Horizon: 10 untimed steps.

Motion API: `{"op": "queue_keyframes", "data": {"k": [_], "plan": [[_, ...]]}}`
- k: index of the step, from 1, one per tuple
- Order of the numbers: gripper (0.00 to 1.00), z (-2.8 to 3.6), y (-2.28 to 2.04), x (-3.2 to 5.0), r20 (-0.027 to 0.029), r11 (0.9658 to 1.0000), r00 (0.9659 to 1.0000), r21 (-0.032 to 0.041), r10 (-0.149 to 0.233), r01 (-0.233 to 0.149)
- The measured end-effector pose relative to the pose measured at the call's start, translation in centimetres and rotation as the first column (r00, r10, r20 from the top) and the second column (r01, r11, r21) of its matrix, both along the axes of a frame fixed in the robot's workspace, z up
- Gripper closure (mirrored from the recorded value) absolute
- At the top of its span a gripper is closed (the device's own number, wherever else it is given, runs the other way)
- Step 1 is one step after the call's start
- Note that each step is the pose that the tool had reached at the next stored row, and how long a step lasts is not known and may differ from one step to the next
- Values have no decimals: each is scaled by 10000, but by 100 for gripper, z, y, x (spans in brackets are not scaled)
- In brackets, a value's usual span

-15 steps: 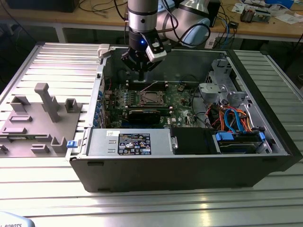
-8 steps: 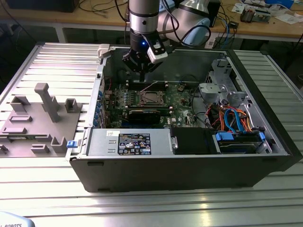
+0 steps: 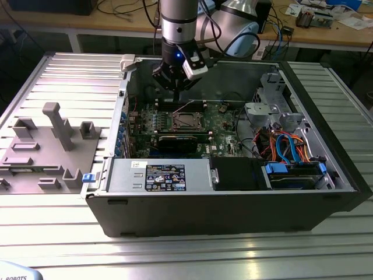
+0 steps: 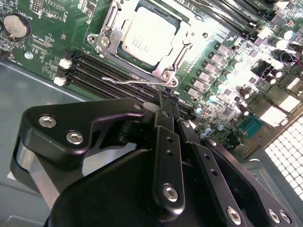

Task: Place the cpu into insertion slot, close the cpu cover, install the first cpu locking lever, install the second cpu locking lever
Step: 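Install the first cpu locking lever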

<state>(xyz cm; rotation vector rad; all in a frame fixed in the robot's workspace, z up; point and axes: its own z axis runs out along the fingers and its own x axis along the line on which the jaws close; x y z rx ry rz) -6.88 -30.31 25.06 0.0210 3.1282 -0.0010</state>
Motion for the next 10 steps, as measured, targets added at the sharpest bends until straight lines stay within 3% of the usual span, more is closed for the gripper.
{"op": "queue_keyframes", "data": {"k": [10], "plan": [[89,-28,3,7,-1,10000,10000,-1,3,-3]]}}
